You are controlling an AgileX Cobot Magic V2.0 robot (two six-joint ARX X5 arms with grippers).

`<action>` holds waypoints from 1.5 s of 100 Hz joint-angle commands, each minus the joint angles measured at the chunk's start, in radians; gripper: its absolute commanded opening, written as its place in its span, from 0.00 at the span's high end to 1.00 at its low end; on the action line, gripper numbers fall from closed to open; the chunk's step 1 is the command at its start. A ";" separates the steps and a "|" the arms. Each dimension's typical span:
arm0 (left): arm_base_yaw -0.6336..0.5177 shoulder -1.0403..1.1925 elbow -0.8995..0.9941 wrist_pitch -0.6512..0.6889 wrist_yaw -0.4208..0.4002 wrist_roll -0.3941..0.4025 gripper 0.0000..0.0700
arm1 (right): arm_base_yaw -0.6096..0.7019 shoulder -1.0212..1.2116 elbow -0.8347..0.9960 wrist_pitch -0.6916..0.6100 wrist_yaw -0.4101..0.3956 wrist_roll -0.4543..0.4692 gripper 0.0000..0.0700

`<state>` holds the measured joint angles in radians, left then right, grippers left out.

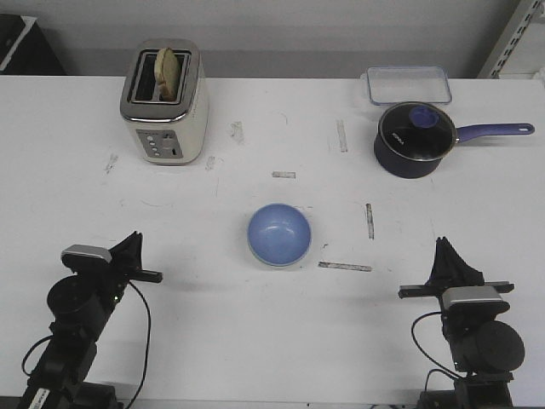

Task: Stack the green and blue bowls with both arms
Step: 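Open the left gripper and retract it back to rest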

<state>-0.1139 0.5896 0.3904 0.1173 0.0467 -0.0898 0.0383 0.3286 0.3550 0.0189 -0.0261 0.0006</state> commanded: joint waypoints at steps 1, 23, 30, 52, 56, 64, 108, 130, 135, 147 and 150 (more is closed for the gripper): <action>0.005 -0.025 0.010 0.006 -0.008 0.061 1.00 | 0.002 -0.002 0.005 0.011 0.000 0.010 0.98; 0.005 -0.141 0.010 0.011 -0.008 0.058 1.00 | 0.002 -0.002 0.005 0.011 0.000 0.010 0.98; 0.005 -0.174 0.010 0.012 -0.006 0.055 1.00 | 0.002 -0.002 0.005 0.011 0.000 0.010 0.98; 0.005 -0.264 0.010 0.012 -0.006 0.055 1.00 | 0.002 -0.002 0.005 0.011 0.000 0.010 0.98; 0.005 -0.275 0.010 0.012 -0.006 0.055 1.00 | 0.002 -0.002 0.005 0.011 0.000 0.010 0.98; 0.005 -0.296 0.010 0.011 -0.006 0.055 1.00 | 0.002 -0.002 0.005 0.011 0.000 0.010 0.98; 0.069 -0.494 -0.172 0.016 -0.005 0.056 1.00 | 0.002 -0.002 0.005 0.011 0.000 0.010 0.98; 0.124 -0.567 -0.281 0.011 -0.005 0.056 1.00 | 0.002 -0.002 0.005 0.011 0.000 0.010 0.98; 0.126 -0.584 -0.301 0.011 -0.005 0.056 1.00 | 0.002 -0.002 0.005 0.010 0.000 0.010 0.98; 0.126 -0.586 -0.339 0.011 -0.005 0.056 1.00 | 0.002 -0.002 0.005 0.010 0.000 0.010 0.98; 0.126 -0.586 -0.347 0.010 -0.005 0.056 1.00 | 0.002 -0.002 0.005 0.011 0.000 0.010 0.98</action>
<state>0.0101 0.0051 0.0513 0.1181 0.0402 -0.0422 0.0383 0.3286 0.3550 0.0189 -0.0257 0.0006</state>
